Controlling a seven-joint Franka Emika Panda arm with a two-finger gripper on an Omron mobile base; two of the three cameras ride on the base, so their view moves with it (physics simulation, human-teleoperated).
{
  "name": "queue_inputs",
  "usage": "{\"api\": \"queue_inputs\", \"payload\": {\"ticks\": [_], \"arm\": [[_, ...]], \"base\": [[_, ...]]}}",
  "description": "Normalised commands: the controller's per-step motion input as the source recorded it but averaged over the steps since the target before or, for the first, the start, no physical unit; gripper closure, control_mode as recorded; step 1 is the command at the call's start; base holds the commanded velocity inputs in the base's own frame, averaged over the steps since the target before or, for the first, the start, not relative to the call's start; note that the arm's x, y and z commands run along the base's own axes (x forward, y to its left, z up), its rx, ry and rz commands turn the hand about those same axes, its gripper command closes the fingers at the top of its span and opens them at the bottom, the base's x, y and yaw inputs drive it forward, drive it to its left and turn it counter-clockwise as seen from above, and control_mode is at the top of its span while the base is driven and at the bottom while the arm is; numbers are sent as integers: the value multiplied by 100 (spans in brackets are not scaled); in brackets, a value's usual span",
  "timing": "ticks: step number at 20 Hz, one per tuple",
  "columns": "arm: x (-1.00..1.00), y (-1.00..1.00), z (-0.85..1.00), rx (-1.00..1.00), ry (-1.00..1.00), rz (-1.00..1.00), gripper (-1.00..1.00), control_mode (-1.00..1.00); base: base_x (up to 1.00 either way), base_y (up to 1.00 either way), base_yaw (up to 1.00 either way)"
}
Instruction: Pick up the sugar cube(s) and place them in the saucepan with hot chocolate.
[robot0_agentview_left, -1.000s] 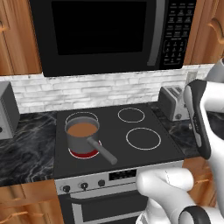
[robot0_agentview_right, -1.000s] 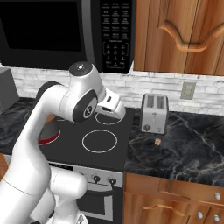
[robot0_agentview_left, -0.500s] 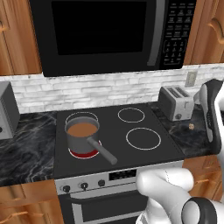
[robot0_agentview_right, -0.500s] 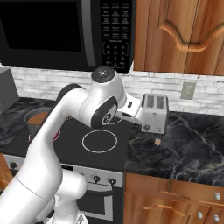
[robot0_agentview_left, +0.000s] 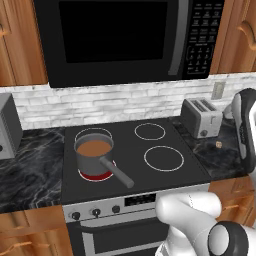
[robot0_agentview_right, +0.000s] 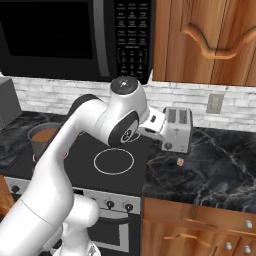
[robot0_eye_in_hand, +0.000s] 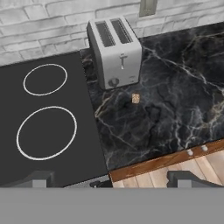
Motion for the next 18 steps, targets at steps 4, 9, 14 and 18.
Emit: {"api": "queue_inputs", "payload": {"ticks": [4, 9, 14, 18], "arm": [[18, 36, -8, -9, 1, 0, -100, -100], [1, 20, -2, -1, 3, 0, -100, -100], [1, -3, -23, 0, 0, 0, -100, -100], [19, -36, -19, 0, 0, 0, -100, -100]], "base": [[0, 0, 0], [0, 0, 0], [0, 0, 0], [0, 0, 0]]}}
